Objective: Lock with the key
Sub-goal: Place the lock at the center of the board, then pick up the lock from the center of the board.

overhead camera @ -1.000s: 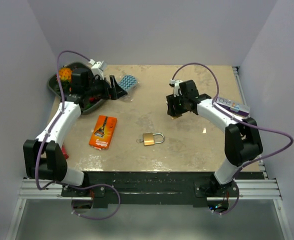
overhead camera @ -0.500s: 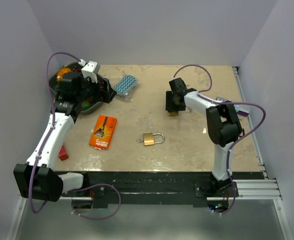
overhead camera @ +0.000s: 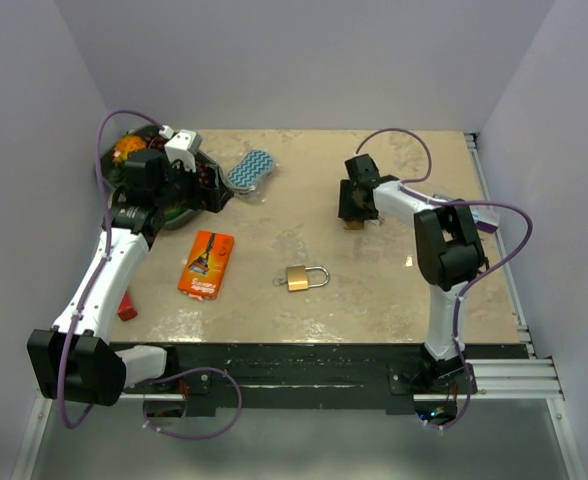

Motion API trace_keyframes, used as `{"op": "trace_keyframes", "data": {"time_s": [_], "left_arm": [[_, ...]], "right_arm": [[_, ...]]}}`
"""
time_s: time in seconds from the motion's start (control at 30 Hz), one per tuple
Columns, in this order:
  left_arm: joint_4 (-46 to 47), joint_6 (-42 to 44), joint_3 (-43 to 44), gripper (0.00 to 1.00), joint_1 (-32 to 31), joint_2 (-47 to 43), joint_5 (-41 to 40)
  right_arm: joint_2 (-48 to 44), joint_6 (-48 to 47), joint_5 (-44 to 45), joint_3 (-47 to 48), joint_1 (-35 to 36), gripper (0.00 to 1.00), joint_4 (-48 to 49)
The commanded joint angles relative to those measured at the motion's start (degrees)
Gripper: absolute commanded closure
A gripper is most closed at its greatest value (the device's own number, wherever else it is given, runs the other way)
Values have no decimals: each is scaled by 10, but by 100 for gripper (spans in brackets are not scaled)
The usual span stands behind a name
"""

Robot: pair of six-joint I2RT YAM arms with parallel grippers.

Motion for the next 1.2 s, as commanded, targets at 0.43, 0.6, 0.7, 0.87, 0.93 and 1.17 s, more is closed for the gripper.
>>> {"op": "trace_keyframes", "data": {"time_s": [0.43,0.6,0.7,0.87,0.93,1.17], "left_arm": [[-18,50,16,1,4,21,102],[-22,100,6,1,4,19,141],[-8,96,-1,1,4,20,182],[23,34,-20,1,13,22,197],[38,18,-27,1,21,21,209],[42,-7,-42,2,40,16,222]], "right_arm": [[-145,-132,-206,-4,-7,1,83],[-207,-300,-321,-46,18,1,42],[-243,-430,-411,-78,51,1,-22],[-272,-506,-373,-141,133,1,-32],[-276,-501,-365,-162,162,1,-10],[-254,-523,-318,-199,229,1,33]]}}
